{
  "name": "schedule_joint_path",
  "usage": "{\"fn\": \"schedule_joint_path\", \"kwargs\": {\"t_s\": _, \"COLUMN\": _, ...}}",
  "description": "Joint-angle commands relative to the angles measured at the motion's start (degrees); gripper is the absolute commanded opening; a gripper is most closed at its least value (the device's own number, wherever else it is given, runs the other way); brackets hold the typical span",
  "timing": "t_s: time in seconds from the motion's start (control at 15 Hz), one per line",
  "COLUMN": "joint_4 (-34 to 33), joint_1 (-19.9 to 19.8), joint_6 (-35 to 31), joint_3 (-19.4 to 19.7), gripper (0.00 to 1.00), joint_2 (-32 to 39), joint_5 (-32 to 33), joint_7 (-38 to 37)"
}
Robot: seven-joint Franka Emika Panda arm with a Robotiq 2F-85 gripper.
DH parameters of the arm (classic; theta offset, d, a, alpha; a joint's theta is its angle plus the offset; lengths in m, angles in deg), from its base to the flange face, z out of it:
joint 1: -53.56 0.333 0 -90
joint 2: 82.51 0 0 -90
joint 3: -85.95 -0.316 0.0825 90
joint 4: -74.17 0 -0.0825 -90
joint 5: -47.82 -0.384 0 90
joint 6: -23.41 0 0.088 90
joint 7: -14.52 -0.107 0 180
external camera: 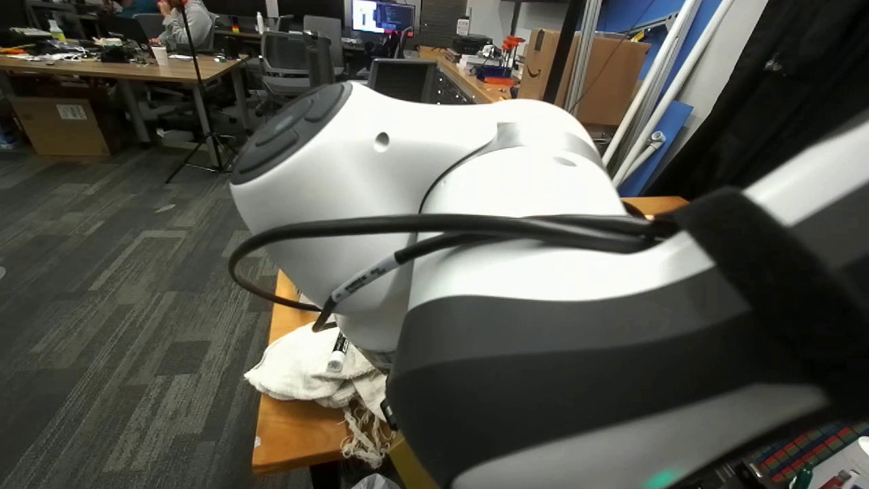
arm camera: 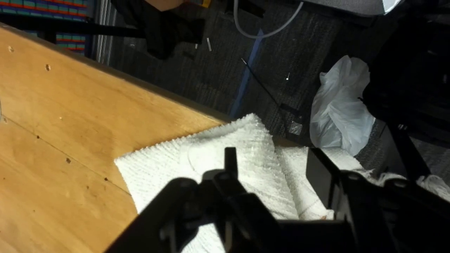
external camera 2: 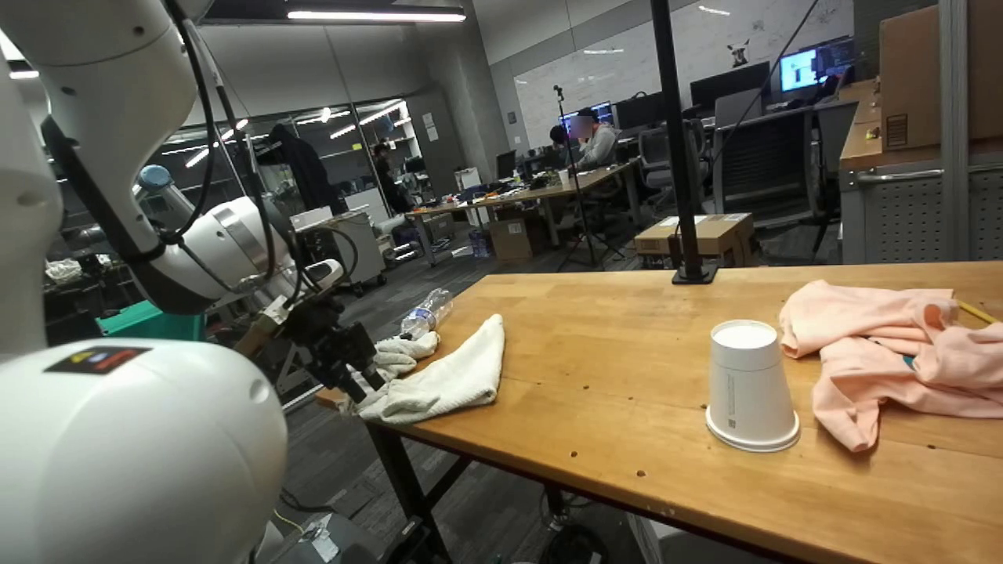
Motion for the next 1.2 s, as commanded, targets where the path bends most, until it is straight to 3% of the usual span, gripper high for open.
{"fn": "schedule_joint_path", "kwargs": {"t_s": 0.0, "joint_4": 0.11, "joint_1": 0.60, "joint_6": -0.41, "joint_3": -0.02, "gripper": 0.88, "joint_2": -0.17, "joint_5": -0.90, "joint_7": -1.28}}
{"fn": "schedule_joint_path", "kwargs": {"t_s": 0.13, "joint_4": 0.31, "joint_1": 0.46, "joint_6": -0.94, "joint_3": 0.08, "gripper": 1.00, "joint_2": -0.39, "joint_5": -1.06, "joint_7": -1.14}}
{"fn": "schedule_joint_path", "kwargs": {"t_s": 0.8, "joint_4": 6.63, "joint_1": -3.93, "joint_6": -14.06, "joint_3": 2.41, "gripper": 1.00, "joint_2": -8.13, "joint_5": -3.53, "joint_7": 8.63}}
{"fn": "schedule_joint_path", "kwargs": {"t_s": 1.07, "joint_4": 14.12, "joint_1": -6.32, "joint_6": -22.07, "joint_3": 3.49, "gripper": 1.00, "joint_2": -15.18, "joint_5": -12.41, "joint_7": 17.90}}
{"fn": "schedule_joint_path", "kwargs": {"t_s": 1.13, "joint_4": 8.60, "joint_1": -6.02, "joint_6": -17.85, "joint_3": 2.62, "gripper": 1.00, "joint_2": -8.75, "joint_5": -8.15, "joint_7": 12.86}}
